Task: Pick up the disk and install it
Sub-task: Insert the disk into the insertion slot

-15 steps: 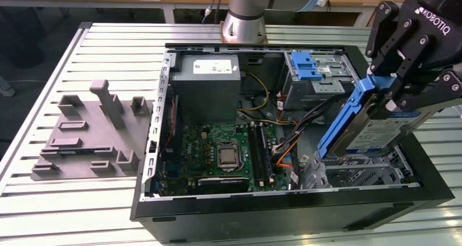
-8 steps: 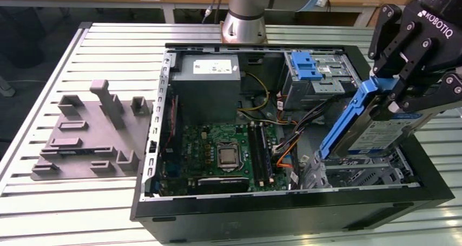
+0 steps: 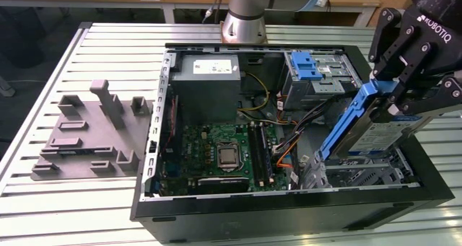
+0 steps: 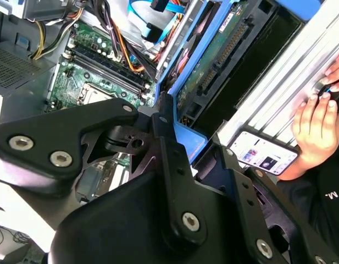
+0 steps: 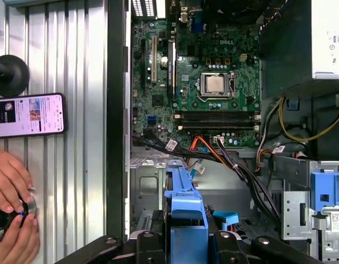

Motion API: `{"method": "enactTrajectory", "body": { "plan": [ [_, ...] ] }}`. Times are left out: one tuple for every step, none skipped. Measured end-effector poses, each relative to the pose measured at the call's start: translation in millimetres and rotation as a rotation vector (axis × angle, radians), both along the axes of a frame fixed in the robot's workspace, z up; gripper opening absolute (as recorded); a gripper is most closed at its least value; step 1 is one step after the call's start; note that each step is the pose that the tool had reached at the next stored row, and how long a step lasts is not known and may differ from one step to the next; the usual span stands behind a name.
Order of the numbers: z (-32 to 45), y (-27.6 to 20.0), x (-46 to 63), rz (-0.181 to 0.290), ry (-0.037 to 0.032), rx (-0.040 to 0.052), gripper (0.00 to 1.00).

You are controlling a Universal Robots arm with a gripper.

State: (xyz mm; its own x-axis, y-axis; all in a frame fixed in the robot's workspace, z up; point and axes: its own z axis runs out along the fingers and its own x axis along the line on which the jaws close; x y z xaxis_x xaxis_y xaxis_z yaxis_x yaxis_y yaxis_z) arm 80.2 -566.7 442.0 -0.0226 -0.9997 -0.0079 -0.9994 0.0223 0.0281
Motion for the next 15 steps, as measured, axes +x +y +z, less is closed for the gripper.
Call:
{"method": "enactTrajectory", "body": {
  "plan": [
    [-0.6, 0.0, 0.0, 0.000, 0.0000, 0.0000, 0.36],
    [-1.1, 0.0, 0.0, 0.000, 0.0000, 0.0001, 0.36],
    [-1.7, 0.0, 0.1, 0.000, 0.0000, 0.0000, 0.36],
    [-2.1, 0.0, 0.2, 0.000, 0.0000, 0.0000, 0.36],
    [-2.6, 0.0, 0.2, 0.000, 0.0000, 0.0000, 0.36],
    [-3.0, 0.0, 0.3, 0.000, 0.0000, 0.0000, 0.36],
    [-3.5, 0.0, 0.3, 0.000, 0.0000, 0.0001, 0.36],
    [-3.9, 0.0, 0.4, 0.000, 0.0000, 0.0000, 0.36],
    [-4.3, 0.0, 0.5, 0.000, 0.0000, 0.0000, 0.36],
    [-4.6, -0.1, 0.6, 0.000, 0.0000, 0.0000, 0.36],
    [-4.6, -0.2, 0.6, 0.000, 0.0000, -0.0001, 0.36],
    [-4.8, -0.3, 0.6, 0.000, 0.0000, 0.0001, 0.36],
    [-5.0, -0.7, 0.6, 0.000, 0.0000, 0.0002, 0.36],
    [-5.0, -0.9, 0.6, 0.000, 0.0000, 0.0001, 0.36],
    [-5.0, -1.2, 0.6, 0.001, 0.0000, 0.0001, 0.36]
  ]
}}
